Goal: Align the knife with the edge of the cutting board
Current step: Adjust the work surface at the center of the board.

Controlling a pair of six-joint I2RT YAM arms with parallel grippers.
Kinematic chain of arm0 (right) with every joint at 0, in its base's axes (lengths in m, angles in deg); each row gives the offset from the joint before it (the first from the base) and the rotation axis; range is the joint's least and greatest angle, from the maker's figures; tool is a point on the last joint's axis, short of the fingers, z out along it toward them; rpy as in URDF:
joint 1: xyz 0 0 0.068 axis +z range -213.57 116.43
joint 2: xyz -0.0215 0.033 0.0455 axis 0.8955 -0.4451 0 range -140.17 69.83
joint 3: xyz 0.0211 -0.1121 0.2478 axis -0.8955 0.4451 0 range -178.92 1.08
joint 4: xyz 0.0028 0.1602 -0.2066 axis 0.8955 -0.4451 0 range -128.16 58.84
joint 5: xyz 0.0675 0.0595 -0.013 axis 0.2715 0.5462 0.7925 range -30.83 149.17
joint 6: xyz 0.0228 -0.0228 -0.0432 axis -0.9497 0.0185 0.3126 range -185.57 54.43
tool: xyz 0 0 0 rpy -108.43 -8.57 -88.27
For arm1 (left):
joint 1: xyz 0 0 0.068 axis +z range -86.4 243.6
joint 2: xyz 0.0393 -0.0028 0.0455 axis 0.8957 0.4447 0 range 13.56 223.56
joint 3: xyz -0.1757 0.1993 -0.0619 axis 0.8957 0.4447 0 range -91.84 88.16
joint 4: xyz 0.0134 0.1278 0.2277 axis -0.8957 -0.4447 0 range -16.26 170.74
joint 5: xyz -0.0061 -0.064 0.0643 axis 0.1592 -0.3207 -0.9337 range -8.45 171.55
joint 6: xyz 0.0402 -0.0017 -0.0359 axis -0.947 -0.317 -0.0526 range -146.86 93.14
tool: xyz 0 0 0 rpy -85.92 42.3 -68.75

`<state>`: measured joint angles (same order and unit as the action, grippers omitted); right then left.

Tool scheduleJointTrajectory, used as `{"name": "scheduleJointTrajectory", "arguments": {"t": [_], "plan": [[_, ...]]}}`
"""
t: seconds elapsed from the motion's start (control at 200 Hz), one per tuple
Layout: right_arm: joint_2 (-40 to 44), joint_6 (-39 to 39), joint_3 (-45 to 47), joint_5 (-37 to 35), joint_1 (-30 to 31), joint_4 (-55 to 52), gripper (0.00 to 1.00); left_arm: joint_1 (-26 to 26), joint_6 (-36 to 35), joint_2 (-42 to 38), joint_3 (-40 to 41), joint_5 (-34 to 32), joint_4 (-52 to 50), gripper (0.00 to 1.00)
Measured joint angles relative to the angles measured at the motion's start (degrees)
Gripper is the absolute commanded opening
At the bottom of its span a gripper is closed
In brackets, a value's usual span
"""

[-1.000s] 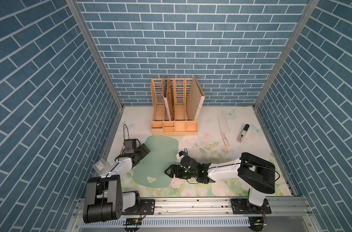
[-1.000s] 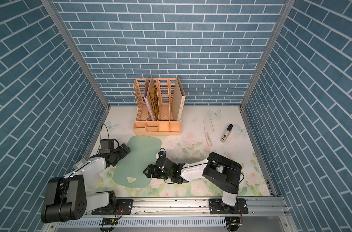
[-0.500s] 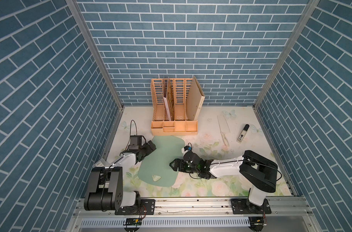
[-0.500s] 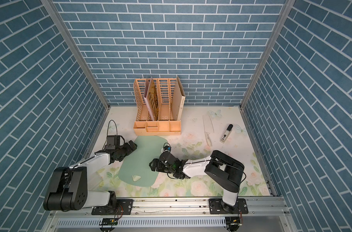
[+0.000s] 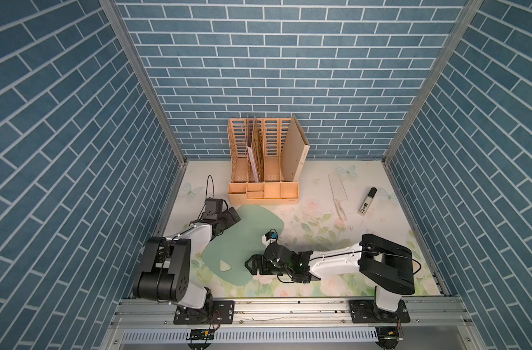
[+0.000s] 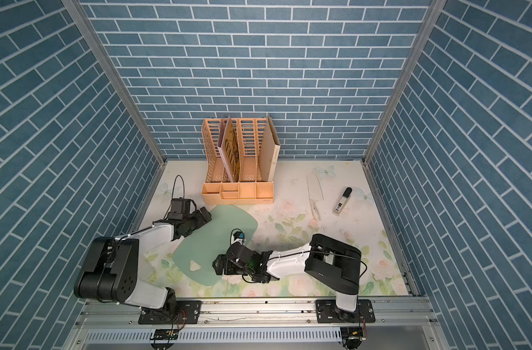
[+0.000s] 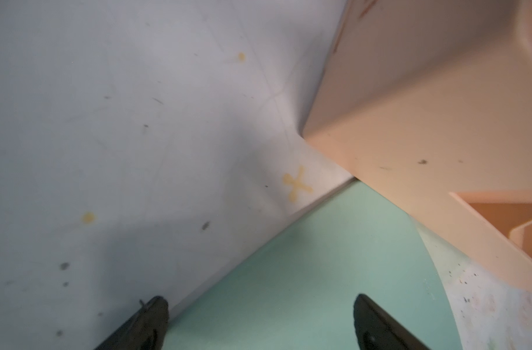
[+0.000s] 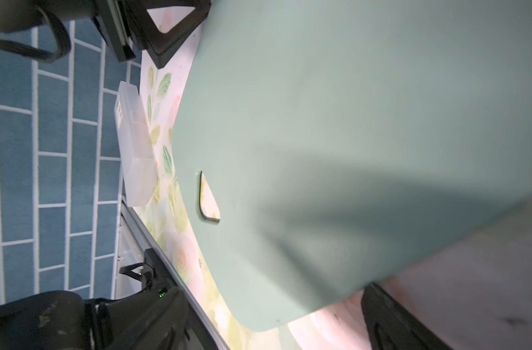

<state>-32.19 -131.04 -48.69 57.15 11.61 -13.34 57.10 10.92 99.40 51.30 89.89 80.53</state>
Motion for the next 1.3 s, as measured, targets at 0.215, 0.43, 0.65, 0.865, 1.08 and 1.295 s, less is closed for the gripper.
{"name": "scheduleJointTrajectory", "arguments": {"t": [0.215,0.43,0.65,0.865,1.08,1.295], "plan": [[13.53,6.01,6.86,-4.72,-9.20,-5.70,0.95,-1.07,-0.28,1.77,-3.13,3.32,-2.99,1.00],[18.71,14.75,7.50,-2.75,-23.08,-9.51,0.95,-1.53,-1.05,5.01,-6.78,6.21,-4.20,1.00],[7.72,24.28,0.70,2.80,-31.65,-12.59,0.95,-2.75,-1.57,5.88,-7.26,6.84,-3.34,1.00],[-1.66,28.28,-4.92,9.46,-32.15,-11.98,0.93,-3.80,-1.81,6.43,-7.28,8.09,-2.21,0.99],[-1.40,28.02,-3.41,13.46,-29.99,-9.27,0.92,-6.60,-1.62,8.39,-8.81,8.46,-0.61,1.00],[6.36,24.79,5.81,14.01,-27.41,-7.78,0.93,-12.22,-0.24,13.64,-13.88,8.83,1.57,1.00]]}}
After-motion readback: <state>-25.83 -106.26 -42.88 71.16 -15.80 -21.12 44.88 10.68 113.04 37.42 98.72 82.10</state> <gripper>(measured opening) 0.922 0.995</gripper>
